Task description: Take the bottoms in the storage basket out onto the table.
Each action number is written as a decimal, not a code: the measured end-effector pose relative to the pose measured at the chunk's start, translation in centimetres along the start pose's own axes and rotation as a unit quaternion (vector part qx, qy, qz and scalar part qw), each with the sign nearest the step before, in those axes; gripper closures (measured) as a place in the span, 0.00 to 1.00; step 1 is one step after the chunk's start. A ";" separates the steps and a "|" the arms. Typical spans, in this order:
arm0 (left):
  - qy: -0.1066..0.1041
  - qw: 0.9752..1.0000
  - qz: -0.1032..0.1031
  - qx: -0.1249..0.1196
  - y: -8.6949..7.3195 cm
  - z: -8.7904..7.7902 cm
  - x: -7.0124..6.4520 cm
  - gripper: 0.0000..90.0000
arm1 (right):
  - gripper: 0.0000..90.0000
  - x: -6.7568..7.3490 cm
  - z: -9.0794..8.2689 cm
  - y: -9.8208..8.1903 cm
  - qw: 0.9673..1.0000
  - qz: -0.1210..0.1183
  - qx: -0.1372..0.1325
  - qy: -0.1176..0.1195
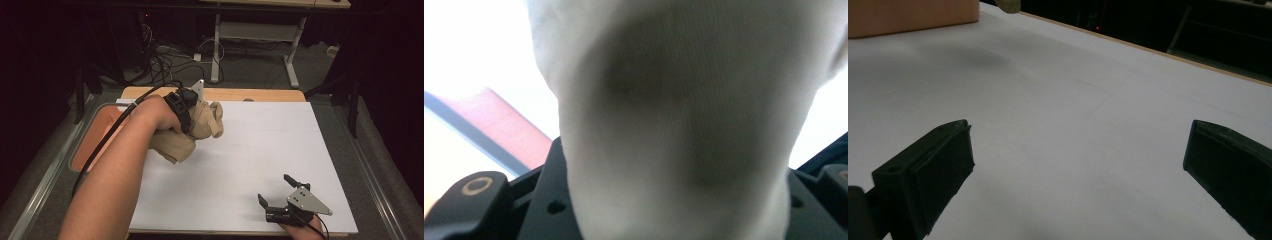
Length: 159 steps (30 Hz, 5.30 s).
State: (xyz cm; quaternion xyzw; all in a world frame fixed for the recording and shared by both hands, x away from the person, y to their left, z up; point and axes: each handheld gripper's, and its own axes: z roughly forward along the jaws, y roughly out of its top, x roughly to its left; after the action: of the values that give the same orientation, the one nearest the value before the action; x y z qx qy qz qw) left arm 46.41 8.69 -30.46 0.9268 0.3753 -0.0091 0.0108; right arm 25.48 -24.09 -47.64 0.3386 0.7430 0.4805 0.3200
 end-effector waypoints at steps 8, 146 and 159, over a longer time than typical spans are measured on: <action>0.001 1.000 0.011 -0.011 0.6 0.2 -0.7 0.68 | 0.00 0.1 0.3 0.1 1.000 0.002 0.000 0.005; -0.031 0.870 -0.015 -0.492 -10.5 16.3 -3.5 0.00 | 0.01 0.3 0.5 0.5 1.000 -0.003 -0.003 0.002; -0.051 0.852 -0.006 -0.521 -15.5 17.7 -5.1 0.00 | 0.00 0.5 0.3 0.4 1.000 0.002 -0.010 0.001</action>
State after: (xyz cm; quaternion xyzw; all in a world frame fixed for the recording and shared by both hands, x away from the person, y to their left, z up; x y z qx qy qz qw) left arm 31.85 15.82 -48.23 0.7815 0.3297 0.1403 0.5107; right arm 25.53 -23.44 -47.46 0.3369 0.7378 0.4885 0.3216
